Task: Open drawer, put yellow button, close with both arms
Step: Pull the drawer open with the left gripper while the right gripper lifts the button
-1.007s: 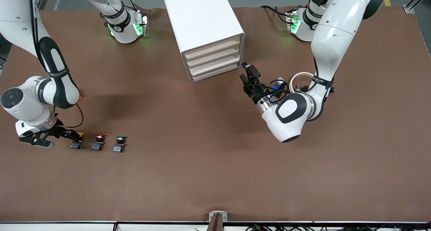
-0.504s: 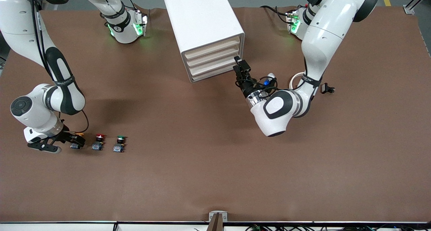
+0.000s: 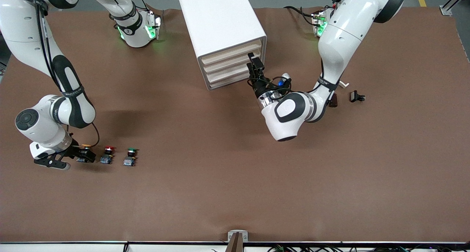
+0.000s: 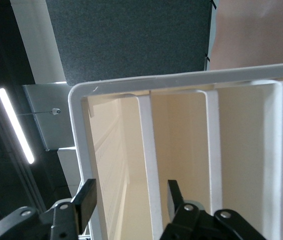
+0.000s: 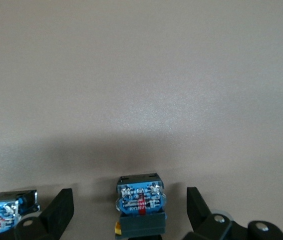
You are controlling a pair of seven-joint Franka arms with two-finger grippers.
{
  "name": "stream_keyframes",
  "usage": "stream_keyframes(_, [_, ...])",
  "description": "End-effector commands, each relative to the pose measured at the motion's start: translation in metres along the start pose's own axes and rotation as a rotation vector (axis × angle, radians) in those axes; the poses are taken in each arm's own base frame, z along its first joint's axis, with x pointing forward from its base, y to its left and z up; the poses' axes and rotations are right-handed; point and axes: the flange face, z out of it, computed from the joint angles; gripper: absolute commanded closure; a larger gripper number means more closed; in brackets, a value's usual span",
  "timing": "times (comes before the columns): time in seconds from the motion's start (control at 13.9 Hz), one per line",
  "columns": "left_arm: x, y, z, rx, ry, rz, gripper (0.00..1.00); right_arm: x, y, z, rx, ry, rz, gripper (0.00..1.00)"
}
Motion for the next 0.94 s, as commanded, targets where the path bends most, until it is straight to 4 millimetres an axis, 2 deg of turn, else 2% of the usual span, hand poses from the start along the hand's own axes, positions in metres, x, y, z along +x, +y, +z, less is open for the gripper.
stream_keyframes(0.0, [-0.006,0.001,0.017,0.028,0.015,-0.016,0.36,0.002,0.007,0.008,0.010,-0.013,0.025,0.00])
stream_keyframes(0.14, [-0.007,0.007,0.019,0.028,0.013,-0.022,0.36,0.000,0.008,0.009,0.010,-0.020,0.026,0.00])
stream_keyframes(0.22, [-0.009,0.007,0.022,0.026,0.017,-0.023,0.36,-0.001,0.008,0.010,0.011,-0.042,0.026,0.05])
stream_keyframes(0.29, [-0.008,0.008,0.023,0.027,0.020,-0.026,0.36,-0.001,0.008,0.008,0.012,-0.054,0.026,0.30])
stream_keyframes(0.36, [-0.011,0.009,0.030,0.030,0.031,-0.028,0.36,-0.001,0.007,0.008,0.012,-0.056,0.028,0.50])
stream_keyframes(0.43, [-0.010,0.012,0.035,0.035,0.037,-0.035,0.40,-0.001,0.007,0.008,0.012,-0.056,0.032,0.60])
stream_keyframes(0.5, [-0.012,0.012,0.040,0.038,0.046,-0.035,0.49,-0.002,0.007,0.008,0.012,-0.057,0.034,0.65])
stream_keyframes(0.65, [-0.012,0.014,0.049,0.044,0.058,-0.045,0.59,-0.005,0.005,0.009,0.022,-0.084,0.045,0.76])
stream_keyframes(0.72, [-0.011,0.015,0.053,0.048,0.064,-0.049,0.61,-0.005,0.006,0.008,0.025,-0.093,0.051,0.94])
stream_keyframes(0.79, [-0.010,0.017,0.060,0.055,0.074,-0.058,0.65,-0.004,0.006,0.007,0.025,-0.093,0.051,1.00])
stream_keyframes(0.86, [-0.009,0.020,0.065,0.060,0.084,-0.066,0.68,-0.004,0.005,0.006,0.026,-0.093,0.049,1.00])
